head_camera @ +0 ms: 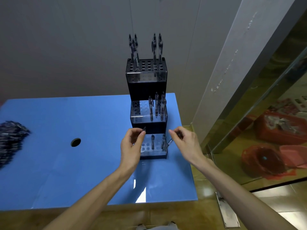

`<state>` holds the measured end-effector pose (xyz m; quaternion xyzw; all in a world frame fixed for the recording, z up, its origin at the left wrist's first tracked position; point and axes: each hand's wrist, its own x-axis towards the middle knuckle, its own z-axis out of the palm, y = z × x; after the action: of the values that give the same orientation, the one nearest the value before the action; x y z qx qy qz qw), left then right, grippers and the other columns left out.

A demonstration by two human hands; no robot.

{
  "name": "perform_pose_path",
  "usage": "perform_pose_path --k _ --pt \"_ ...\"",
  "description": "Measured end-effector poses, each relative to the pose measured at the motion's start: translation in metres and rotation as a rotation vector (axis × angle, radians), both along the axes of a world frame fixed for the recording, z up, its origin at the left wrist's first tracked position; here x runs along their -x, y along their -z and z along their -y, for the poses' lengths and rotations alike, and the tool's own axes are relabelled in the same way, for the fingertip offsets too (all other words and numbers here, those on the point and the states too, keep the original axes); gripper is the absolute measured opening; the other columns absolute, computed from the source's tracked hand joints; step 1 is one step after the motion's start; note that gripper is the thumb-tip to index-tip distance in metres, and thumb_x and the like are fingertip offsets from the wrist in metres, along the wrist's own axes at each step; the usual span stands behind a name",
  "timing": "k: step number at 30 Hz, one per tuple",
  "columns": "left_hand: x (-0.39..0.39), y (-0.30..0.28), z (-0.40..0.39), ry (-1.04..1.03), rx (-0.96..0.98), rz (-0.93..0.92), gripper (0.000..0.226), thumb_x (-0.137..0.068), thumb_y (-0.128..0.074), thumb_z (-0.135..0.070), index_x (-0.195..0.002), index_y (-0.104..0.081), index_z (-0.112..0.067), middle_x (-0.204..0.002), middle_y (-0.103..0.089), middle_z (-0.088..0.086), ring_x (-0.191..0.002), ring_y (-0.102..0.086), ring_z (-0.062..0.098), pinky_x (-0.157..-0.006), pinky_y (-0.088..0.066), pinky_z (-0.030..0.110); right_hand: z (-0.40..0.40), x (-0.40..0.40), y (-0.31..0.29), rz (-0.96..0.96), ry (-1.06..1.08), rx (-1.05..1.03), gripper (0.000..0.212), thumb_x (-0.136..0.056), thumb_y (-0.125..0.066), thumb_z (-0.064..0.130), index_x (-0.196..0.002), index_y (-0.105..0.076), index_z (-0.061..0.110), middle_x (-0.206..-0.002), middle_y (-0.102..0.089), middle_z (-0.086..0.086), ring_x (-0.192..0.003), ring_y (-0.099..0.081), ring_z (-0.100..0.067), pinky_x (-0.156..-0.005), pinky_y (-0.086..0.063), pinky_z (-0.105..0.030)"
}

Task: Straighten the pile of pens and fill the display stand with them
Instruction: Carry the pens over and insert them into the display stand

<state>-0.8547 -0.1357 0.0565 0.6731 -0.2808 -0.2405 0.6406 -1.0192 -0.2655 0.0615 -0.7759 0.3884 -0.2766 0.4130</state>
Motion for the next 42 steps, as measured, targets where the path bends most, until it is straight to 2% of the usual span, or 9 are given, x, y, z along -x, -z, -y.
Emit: perform_pose_path --k 5,10,13,20,28,34,39,42 --pt "0.003 -0.008 0.002 -0.048 0.037 -0.012 0.008 -0.093 -0.074 -0.011 -0.099 -0.07 -0.015 -0.094 -0.073 -0.003 -0.085 -0.067 0.011 -0.072 -0.055 0.022 0.002 0.003 -0.007 -0.067 -0.057 0.116 0.013 -0.095 -0.07 0.031 -0.092 -0.067 0.019 -0.06 -0.055 0.006 -0.055 -0.046 -0.008 -0.055 -0.039 -0.025" --pt "0.009 -0.005 0.004 -0.049 0.029 0.036 0.021 -0.093 -0.075 -0.009 -0.112 -0.073 -0.017 -0.101 -0.074 -0.002 -0.094 -0.07 0.01 -0.082 -0.058 0.024 0.005 0.004 -0.013 -0.125 -0.049 0.171 0.018 -0.089 -0.077 0.032 -0.089 -0.064 0.02 -0.065 -0.059 0.015 -0.061 -0.055 -0.003 -0.059 -0.044 -0.02" --pt "0.012 -0.001 0.004 -0.055 0.006 0.108 0.019 -0.093 -0.074 -0.011 -0.111 -0.075 -0.016 -0.106 -0.075 -0.005 -0.098 -0.07 0.007 -0.086 -0.058 0.027 0.006 0.005 -0.014 -0.128 -0.055 0.2 0.019 -0.087 -0.08 0.033 -0.088 -0.067 0.019 -0.068 -0.061 0.015 -0.063 -0.057 -0.002 -0.061 -0.048 -0.022" --pt "0.015 0.002 0.006 -0.047 0.017 0.175 0.018 -0.093 -0.075 -0.01 -0.106 -0.075 -0.023 -0.103 -0.073 -0.01 -0.095 -0.07 0.007 -0.083 -0.058 0.026 0.006 0.001 -0.009 -0.101 -0.086 0.259 0.013 -0.094 -0.072 0.032 -0.095 -0.068 0.02 -0.083 -0.066 0.011 -0.073 -0.061 -0.01 -0.069 -0.053 -0.033" --pt "0.01 0.005 0.008 -0.072 0.049 0.215 0.015 -0.093 -0.075 -0.01 -0.106 -0.075 -0.017 -0.104 -0.073 -0.008 -0.094 -0.07 0.008 -0.081 -0.055 0.019 0.004 -0.001 -0.007 -0.214 -0.167 0.315 0.014 -0.101 -0.06 0.035 -0.101 -0.065 0.022 -0.09 -0.065 0.011 -0.076 -0.059 -0.008 -0.07 -0.051 -0.031" --pt "0.012 0.015 0.011 0.015 0.012 0.252 0.016 -0.091 -0.075 -0.006 -0.104 -0.074 -0.016 -0.103 -0.072 -0.007 -0.093 -0.073 0.011 -0.08 -0.059 0.027 0.004 -0.007 -0.008 -0.311 -0.217 0.388 0.015 -0.101 -0.059 0.034 -0.112 -0.065 0.024 -0.1 -0.066 0.011 -0.08 -0.061 -0.011 -0.072 -0.05 -0.032" --pt "0.012 0.023 0.011 0.049 -0.052 0.295 0.014 -0.09 -0.076 -0.006 -0.102 -0.075 -0.014 -0.101 -0.073 -0.007 -0.091 -0.071 0.005 -0.077 -0.057 0.019 0.003 -0.009 -0.001 -0.485 -0.312 0.426 0.017 -0.101 -0.06 0.036 -0.112 -0.067 0.026 -0.102 -0.069 0.01 -0.086 -0.065 -0.015 -0.075 -0.052 -0.034" --pt "0.01 0.035 0.008 0.058 -0.13 0.285 0.01 -0.089 -0.077 -0.01 -0.095 -0.073 -0.017 -0.095 -0.073 -0.008 -0.088 -0.071 0.004 -0.076 -0.059 0.026 0.004 -0.011 0.005 -0.476 -0.29 0.378 0.017 -0.099 -0.062 0.036 -0.11 -0.069 0.027 -0.099 -0.071 0.011 -0.083 -0.064 -0.012 -0.074 -0.051 -0.031"
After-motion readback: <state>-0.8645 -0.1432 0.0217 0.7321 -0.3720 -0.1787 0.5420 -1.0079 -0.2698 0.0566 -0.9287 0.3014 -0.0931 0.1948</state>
